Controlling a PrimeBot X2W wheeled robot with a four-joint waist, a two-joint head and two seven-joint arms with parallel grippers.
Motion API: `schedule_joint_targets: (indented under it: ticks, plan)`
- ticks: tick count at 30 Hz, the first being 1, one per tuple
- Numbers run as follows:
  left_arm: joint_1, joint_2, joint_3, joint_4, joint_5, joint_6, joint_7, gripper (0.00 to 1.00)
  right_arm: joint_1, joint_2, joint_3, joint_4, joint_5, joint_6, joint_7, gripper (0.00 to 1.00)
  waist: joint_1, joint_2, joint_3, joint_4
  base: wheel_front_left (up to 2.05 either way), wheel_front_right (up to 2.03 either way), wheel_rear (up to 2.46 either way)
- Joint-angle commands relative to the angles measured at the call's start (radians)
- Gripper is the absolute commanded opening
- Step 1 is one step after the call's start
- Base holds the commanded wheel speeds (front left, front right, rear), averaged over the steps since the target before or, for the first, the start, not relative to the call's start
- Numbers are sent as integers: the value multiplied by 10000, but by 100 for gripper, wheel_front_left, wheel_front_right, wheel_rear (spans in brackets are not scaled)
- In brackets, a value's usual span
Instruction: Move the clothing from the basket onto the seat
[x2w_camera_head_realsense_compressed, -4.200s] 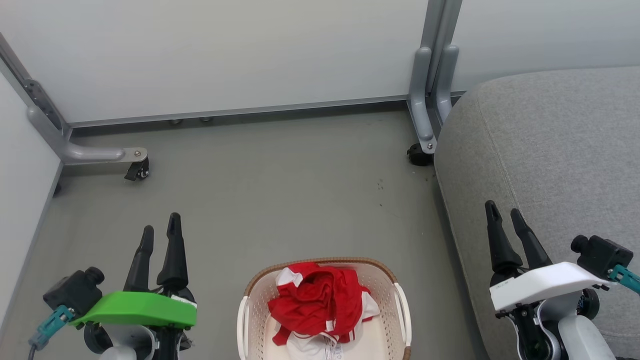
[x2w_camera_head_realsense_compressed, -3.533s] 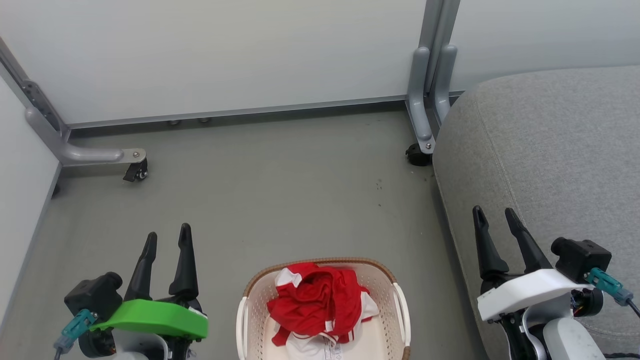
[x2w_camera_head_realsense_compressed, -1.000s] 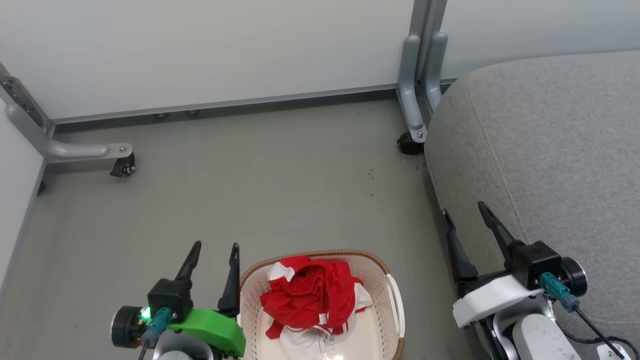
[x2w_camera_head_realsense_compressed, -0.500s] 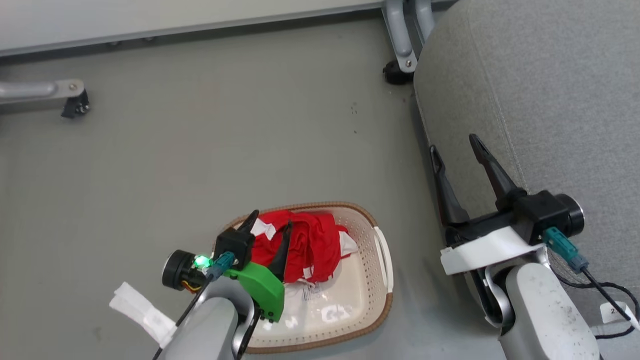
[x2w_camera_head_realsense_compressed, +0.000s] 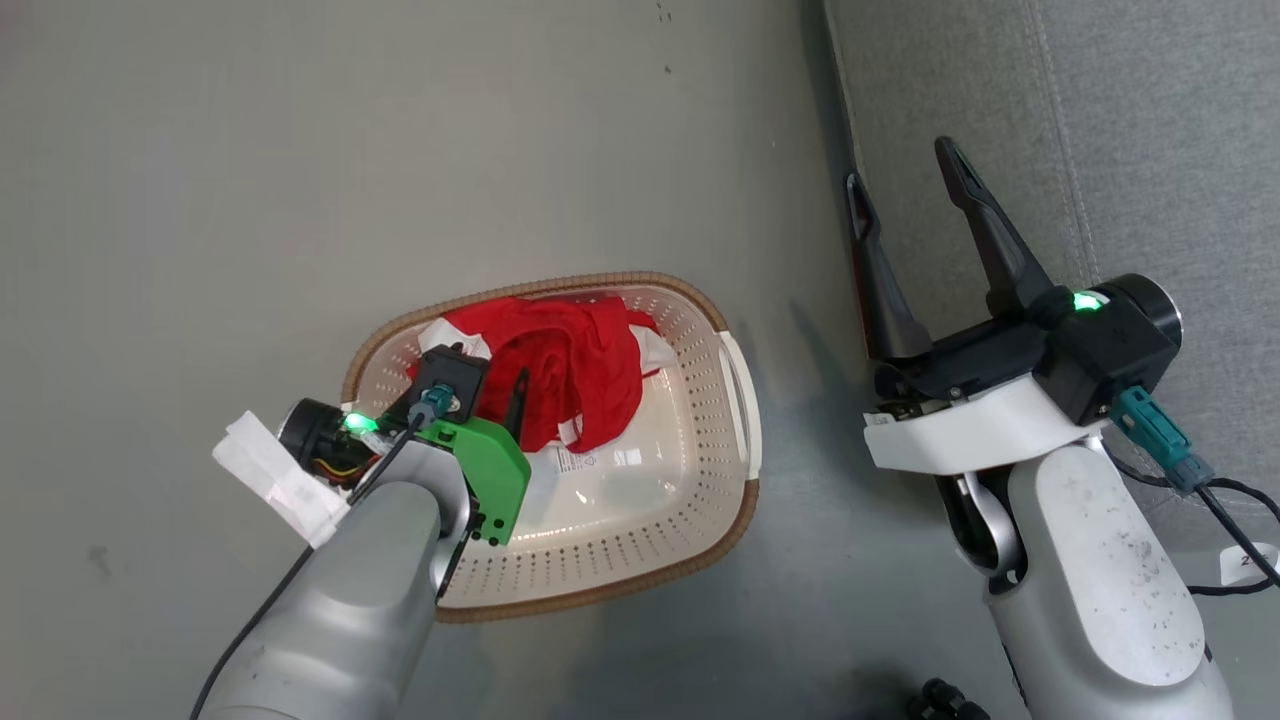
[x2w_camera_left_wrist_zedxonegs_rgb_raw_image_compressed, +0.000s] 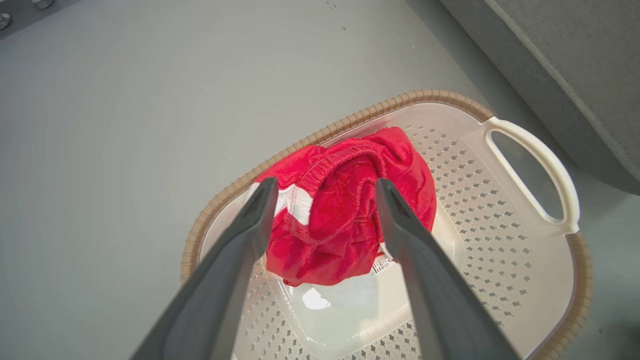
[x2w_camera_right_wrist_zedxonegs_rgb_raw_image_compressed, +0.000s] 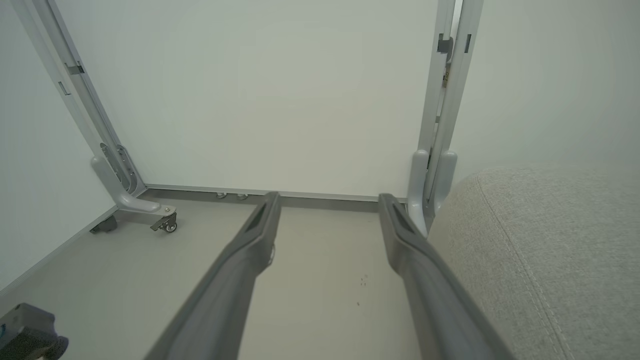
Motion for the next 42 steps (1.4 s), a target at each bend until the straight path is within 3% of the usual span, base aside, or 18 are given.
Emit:
schedule_joint_targets:
  ticks: [1, 13, 27, 37, 38, 39, 40, 41, 42]
  plan:
    - [-382, 71, -17, 264, -85, 64, 35, 100, -235, 18, 40, -90, 5, 1, -31, 100, -2, 0, 1321, -438, 0, 0, 0]
    - [-1585, 109, -110, 1655, -229, 209, 488, 100, -602, 42, 200, -313, 165, 1, -31, 100, -2, 0, 2394, -708, 0, 0, 0]
    - [-2331, 396, -577, 1914, 34, -116, 943, 100, -915, 59, 408, -489, 366, 1, -31, 100, -2, 0, 3328, -1140, 0, 0, 0]
    - [-2494, 635, -708, 1963, -77, 8, 1511, 100, -961, 62, 509, -683, 599, 1, -31, 100, -2, 0, 3628, -1432, 0, 0, 0]
    - [-2501, 646, -711, 1963, -89, 43, 1520, 62, -973, 61, 497, -691, 620, 1, -31, 100, -2, 0, 3641, -1450, 0, 0, 0]
    - [-2508, 655, -690, 1963, -133, 63, 1523, 37, -979, 61, 483, -701, 630, 1, -31, 100, -2, 0, 3648, -1459, 0, 0, 0]
    - [-2505, 666, -646, 1967, -191, 85, 1524, 24, -975, 62, 473, -711, 644, 1, -31, 100, -2, 0, 3653, -1468, 0, 0, 0]
    - [-2510, 680, -651, 1968, -180, 104, 1517, 5, -972, 63, 448, -726, 653, 1, -31, 100, -2, 0, 3654, -1477, 0, 0, 0]
    - [-2516, 692, -657, 1966, -197, 108, 1530, 0, -970, 61, 421, -738, 651, 1, -31, 100, -2, 0, 3655, -1486, 0, 0, 0]
